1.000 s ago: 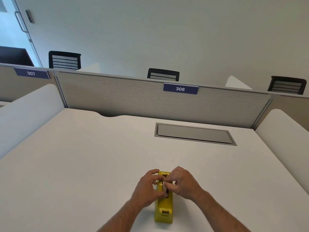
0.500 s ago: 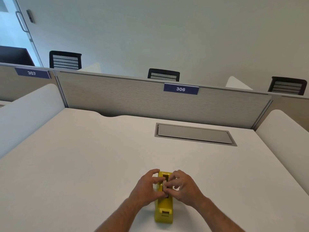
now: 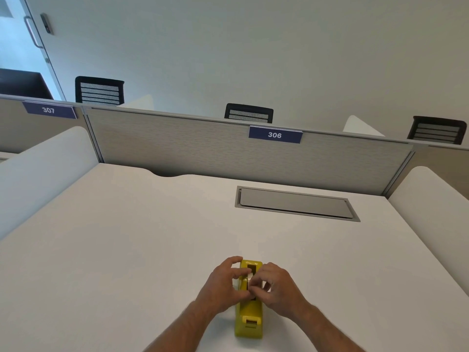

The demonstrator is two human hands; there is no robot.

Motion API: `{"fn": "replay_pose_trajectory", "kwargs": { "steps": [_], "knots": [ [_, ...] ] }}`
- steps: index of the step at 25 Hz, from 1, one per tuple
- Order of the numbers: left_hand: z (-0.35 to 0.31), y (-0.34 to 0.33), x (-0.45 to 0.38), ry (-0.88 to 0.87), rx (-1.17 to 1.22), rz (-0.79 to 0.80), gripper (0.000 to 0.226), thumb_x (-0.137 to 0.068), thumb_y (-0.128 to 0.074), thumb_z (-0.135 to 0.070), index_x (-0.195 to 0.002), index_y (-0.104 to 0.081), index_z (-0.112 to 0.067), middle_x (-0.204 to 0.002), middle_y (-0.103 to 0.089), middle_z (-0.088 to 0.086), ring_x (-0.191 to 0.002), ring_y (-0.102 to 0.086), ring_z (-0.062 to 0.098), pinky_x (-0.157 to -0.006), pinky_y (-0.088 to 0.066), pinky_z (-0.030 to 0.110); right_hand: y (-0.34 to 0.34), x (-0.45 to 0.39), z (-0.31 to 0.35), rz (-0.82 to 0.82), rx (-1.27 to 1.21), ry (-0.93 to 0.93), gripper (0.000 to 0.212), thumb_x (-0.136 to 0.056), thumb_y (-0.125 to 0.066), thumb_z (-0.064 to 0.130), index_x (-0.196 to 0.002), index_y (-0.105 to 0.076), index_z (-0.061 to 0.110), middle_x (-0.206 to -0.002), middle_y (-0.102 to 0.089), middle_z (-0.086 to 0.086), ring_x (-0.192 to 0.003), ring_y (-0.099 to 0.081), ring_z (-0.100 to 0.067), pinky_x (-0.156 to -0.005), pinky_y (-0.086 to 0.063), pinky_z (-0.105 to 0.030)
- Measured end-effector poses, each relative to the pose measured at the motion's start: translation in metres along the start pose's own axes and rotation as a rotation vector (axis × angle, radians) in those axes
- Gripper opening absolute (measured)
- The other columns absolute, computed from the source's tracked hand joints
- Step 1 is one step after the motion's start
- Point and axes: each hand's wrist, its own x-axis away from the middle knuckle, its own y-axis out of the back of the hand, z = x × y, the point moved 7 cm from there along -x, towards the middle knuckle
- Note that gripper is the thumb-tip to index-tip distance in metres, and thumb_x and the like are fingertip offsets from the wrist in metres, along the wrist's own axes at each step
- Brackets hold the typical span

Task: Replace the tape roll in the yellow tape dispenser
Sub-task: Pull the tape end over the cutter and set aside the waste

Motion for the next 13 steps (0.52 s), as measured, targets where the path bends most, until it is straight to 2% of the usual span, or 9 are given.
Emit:
{"fn": "replay_pose_trajectory", "kwargs": {
  "steps": [6,13],
  "knots": [
    [-0.0016,0.0007,0.0007,0.005,0.003,-0.001,0.065,-0.065,-0.08,-0.058,-0.124,-0.064,-0.036,-0.144,-0.042,-0.017,-0.112,-0.053,0.002,-0.095,-0.054,0.028,-0.0024,0.0025,0.0008,0.016,0.054,0.037,0.003,-0.084,-0.064,0.031,-0.085,-0.064,0.029,-0.082,-0.054,0.021,-0.085,-0.051,-0.003,-0.066,-0.053,-0.029],
    [-0.0061,0.004,0.0035,0.01,0.043,-0.003,0.059,-0.063,-0.084,-0.052,-0.116,-0.064,-0.038,-0.141,-0.044,-0.016,-0.099,-0.057,0.004,-0.08,-0.049,0.014,-0.0016,0.0051,0.001,0.01,0.074,0.046,0.003,-0.088,-0.062,0.028,-0.089,-0.062,0.025,-0.086,-0.055,0.017,-0.085,-0.049,-0.004,-0.069,-0.051,-0.025]
  ]
}}
